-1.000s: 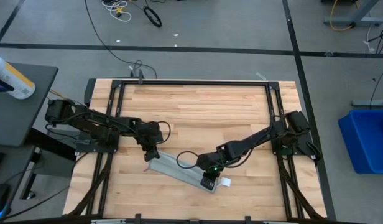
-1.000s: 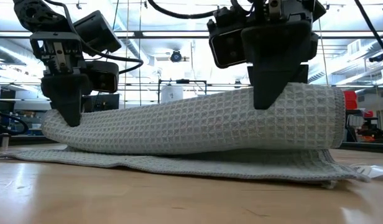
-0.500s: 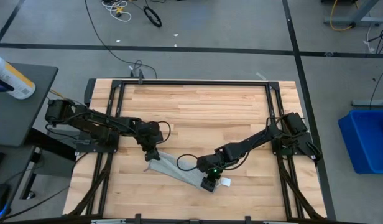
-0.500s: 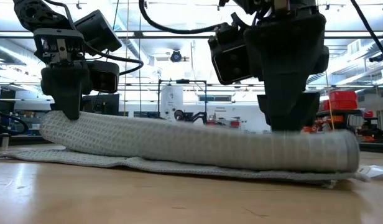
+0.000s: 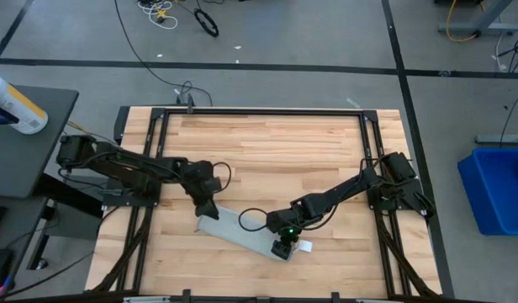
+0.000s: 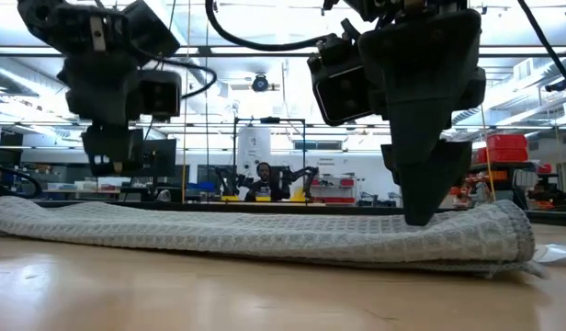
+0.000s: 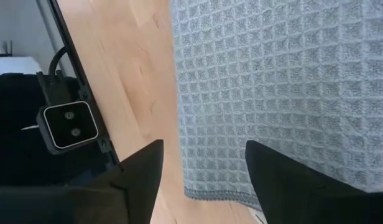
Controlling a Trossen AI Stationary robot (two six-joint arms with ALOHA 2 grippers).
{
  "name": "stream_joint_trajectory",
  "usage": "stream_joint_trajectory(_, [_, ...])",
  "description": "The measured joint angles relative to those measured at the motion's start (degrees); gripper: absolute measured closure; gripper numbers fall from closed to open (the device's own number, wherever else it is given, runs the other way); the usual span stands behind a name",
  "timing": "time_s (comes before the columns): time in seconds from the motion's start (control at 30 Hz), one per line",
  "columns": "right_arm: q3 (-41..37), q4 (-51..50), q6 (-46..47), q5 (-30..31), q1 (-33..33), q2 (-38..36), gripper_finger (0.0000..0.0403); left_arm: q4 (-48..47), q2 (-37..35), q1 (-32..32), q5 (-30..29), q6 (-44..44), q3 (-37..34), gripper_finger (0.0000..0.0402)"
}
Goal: Fold microfiber towels
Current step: Fold the grey towel
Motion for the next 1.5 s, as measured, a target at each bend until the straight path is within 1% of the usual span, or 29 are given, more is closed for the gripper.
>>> stream_joint_trajectory(0.07, [0.0, -0.19, 0.22, 0.08, 0.0, 0.0, 0.0172, 1.38, -1.78, 0.12, -0.29, -1.28, 0.0, 0.0221])
stream_joint_trajectory(0.23, [-0.02, -1.09, 0.18, 0.73, -0.33, 0.0, 0.0173, 0.63, -5.1, -0.02, -2.58, -3.73, -0.01, 0.0221])
stream_joint_trajectory(0.37, [-0.02, -1.17, 0.64, 0.82, -1.24, 0.0, 0.0163, 0.92, -7.33, 0.0, -5.47, -4.51, 0.02, 0.0221])
stream_joint_trajectory(0.57, [-0.02, -1.21, 1.88, 0.67, -3.3, -0.52, 0.0144, 0.69, -12.37, -0.04, -5.85, -7.2, 0.0, 0.0221])
stream_joint_trajectory(0.7, [-0.02, -1.52, 1.88, -0.78, -4.37, -0.8, 0.0136, 0.53, -15.61, -0.37, -6.54, -11.87, -0.01, 0.0221])
stream_joint_trajectory(0.87, [-0.02, -6.47, -0.17, -2.59, -4.45, -0.81, 0.0145, 0.5, -15.27, -3.47, -10.28, -18.25, -0.01, 0.0221])
stream_joint_trajectory(1.0, [-0.02, -9.03, -1.82, -3.41, -3.7, -0.81, 0.0162, 0.68, -10.71, -7.34, -14.17, -20.17, -0.02, 0.0221])
stream_joint_trajectory(1.07, [-0.02, -9.18, -1.58, -3.41, -3.24, -0.81, 0.017, -1.76, -8.19, -8.09, -14.5, -19.31, 0.02, 0.0221])
stream_joint_trajectory(1.13, [-0.02, -9.2, -0.81, -3.44, -2.86, -0.81, 0.0176, -6.23, -6.14, -8.17, -14.77, -17.87, -0.01, 0.0221])
stream_joint_trajectory(1.2, [-0.02, -9.37, 0.01, -3.34, -2.33, -1.08, 0.0181, -11.7, -5.64, -8.12, -15.47, -15.29, -0.05, 0.0221])
stream_joint_trajectory(1.3, [-0.02, -9.52, 1.64, -3.21, -1.37, -1.8, 0.0181, -17.84, -6.07, -7.63, -15.28, -12.37, -0.04, 0.0221])
stream_joint_trajectory(1.37, [-0.02, -9.39, 2.83, -2.67, -0.59, -2.68, 0.0174, -21.79, -7.89, -7.56, -15.01, -10.84, -0.04, 0.0221])
stream_joint_trajectory(1.47, [-0.02, -10.46, 3.99, -0.53, 0.78, -4.62, 0.0161, -27.59, -10.42, -7.56, -15.41, -9.02, -0.2, 0.0221])
stream_joint_trajectory(1.5, [-0.02, -10.75, 4.6, 0.34, 1.3, -5.08, 0.0157, -28.17, -11.14, -7.56, -15.22, -8.63, -0.59, 0.0221])
